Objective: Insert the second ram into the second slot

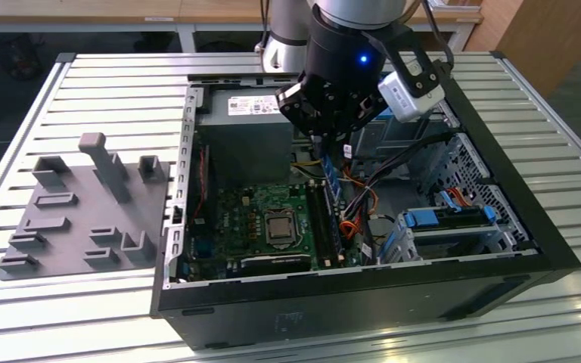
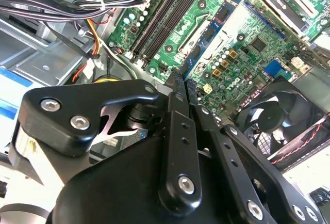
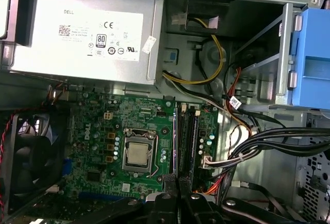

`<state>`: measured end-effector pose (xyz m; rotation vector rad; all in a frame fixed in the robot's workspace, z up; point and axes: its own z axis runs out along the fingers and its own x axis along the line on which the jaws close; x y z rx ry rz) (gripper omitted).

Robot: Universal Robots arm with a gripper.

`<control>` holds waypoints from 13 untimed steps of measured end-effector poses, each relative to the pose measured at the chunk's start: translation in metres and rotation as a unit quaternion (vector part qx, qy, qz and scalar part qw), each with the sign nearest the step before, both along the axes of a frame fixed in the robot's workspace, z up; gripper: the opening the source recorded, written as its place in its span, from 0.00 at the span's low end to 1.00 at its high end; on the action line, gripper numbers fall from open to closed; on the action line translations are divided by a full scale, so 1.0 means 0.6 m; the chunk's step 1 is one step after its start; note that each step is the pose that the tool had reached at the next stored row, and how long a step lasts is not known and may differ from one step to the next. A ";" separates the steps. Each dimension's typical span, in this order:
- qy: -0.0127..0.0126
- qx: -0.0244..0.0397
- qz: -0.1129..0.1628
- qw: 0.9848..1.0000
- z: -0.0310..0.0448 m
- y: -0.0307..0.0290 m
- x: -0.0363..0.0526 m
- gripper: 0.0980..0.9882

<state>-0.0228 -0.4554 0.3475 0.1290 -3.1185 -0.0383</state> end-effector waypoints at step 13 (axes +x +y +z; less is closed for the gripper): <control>0.000 0.000 0.000 1.000 -0.004 -0.0001 0.000 0.04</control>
